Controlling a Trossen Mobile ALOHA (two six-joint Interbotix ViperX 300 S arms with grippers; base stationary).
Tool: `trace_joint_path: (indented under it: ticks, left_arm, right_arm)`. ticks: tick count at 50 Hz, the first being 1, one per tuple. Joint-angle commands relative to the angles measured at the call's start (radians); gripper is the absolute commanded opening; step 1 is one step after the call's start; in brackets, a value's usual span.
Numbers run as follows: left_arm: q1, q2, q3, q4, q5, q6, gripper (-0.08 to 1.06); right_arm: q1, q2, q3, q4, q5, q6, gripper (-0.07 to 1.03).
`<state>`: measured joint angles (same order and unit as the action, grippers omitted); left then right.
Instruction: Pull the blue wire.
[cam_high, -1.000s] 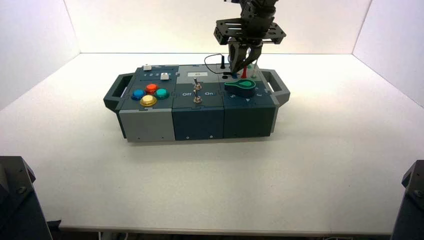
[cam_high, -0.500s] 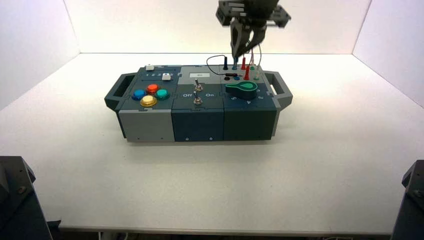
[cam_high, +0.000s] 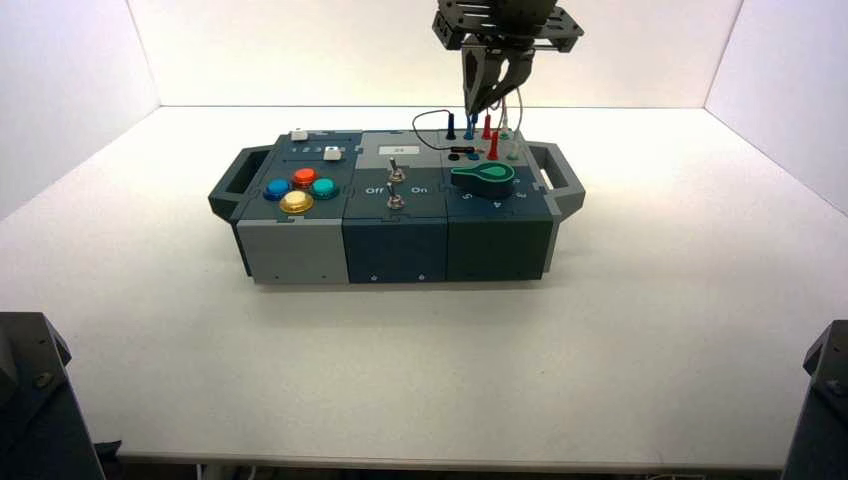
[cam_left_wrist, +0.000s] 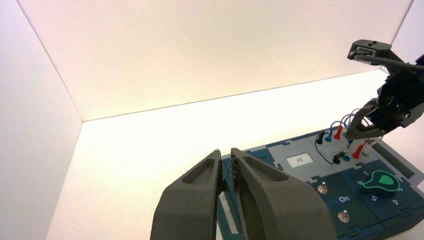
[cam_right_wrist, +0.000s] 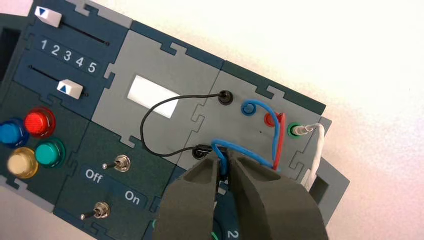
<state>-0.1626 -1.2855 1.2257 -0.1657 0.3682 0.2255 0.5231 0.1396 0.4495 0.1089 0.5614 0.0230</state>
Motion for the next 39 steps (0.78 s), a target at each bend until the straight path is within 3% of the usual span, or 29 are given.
trace_joint_path:
  ticks: [1,19,39]
  left_arm:
    - [-0.005,0.021,-0.017,0.0,-0.011,-0.003,0.11]
    - [-0.005,0.029,-0.018,0.0,-0.011,-0.003,0.11]
    - [-0.005,0.006,-0.018,0.0,-0.011,-0.003,0.11]
  right_arm:
    - [-0.002,-0.055,-0.029,0.0,-0.011,-0.009,0.17]
    - [0.023,-0.086,-0.034,0.002,-0.011,-0.014,0.35]
    - [0.032,-0.112,-0.034,0.002,0.0,-0.014,0.35]
